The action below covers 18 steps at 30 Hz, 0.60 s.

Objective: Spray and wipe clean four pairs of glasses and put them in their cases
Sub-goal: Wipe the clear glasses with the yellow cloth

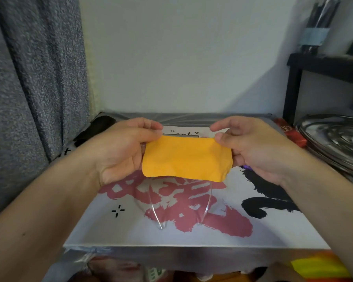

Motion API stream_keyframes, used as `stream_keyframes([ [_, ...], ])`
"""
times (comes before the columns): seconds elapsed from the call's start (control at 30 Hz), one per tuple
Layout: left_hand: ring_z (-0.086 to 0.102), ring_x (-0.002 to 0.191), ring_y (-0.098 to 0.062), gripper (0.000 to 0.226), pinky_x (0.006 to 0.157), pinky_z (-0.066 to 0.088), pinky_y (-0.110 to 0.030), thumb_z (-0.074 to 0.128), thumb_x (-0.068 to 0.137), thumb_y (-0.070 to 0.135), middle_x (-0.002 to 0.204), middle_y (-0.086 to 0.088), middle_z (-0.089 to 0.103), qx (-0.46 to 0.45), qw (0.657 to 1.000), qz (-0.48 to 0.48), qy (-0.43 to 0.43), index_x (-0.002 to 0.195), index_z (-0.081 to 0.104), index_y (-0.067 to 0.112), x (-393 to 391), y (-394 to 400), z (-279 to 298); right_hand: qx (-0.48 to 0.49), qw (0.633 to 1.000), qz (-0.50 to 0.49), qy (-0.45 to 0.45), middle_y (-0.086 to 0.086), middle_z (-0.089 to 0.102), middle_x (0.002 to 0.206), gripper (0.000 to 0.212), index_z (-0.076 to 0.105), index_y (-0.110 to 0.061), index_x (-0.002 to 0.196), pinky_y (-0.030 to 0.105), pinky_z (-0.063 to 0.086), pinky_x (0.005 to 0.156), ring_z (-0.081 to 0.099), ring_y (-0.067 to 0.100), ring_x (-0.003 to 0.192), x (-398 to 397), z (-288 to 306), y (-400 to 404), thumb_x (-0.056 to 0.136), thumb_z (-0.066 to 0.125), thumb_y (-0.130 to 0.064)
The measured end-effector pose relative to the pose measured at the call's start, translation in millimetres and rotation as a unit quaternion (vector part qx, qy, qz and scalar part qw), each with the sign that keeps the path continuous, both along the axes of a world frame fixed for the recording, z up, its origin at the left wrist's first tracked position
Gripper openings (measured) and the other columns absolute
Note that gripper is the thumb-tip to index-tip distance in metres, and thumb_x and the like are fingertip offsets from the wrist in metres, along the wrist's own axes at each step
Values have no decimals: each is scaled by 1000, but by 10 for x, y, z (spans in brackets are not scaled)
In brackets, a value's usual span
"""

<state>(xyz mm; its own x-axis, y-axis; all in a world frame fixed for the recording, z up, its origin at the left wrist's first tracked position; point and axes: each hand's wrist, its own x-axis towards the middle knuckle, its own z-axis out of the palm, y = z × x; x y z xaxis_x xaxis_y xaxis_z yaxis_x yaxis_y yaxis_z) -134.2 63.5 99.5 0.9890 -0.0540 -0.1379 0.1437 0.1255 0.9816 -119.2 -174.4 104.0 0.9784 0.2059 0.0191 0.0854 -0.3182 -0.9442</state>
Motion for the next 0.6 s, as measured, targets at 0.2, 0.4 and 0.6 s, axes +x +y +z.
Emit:
stream_keyframes([
  [0.2,75,89,-22,41,69,64,-35,70,78,1,116,-17,71,32,999,11,-30,118,66,9,-15,20,-5,10,1000,12,-8,11,71,110,17,68,-16,113,41,64,75,73,28,93,25,17,-55,98,62,-12],
  [0.4,75,95,-21,36,78,63,-30,75,66,9,107,-12,76,109,991,15,-74,102,73,7,-33,66,5,-116,978,-5,-175,-8,75,83,14,76,-28,97,4,49,69,70,-2,81,2,60,-126,88,75,-18],
  [0.6,72,86,-21,14,83,62,-32,74,67,17,92,-11,74,147,983,-2,-109,80,74,12,-94,97,97,-173,964,33,-197,-14,74,84,9,72,-23,86,4,46,64,68,-3,76,-76,169,-202,94,68,-22],
])
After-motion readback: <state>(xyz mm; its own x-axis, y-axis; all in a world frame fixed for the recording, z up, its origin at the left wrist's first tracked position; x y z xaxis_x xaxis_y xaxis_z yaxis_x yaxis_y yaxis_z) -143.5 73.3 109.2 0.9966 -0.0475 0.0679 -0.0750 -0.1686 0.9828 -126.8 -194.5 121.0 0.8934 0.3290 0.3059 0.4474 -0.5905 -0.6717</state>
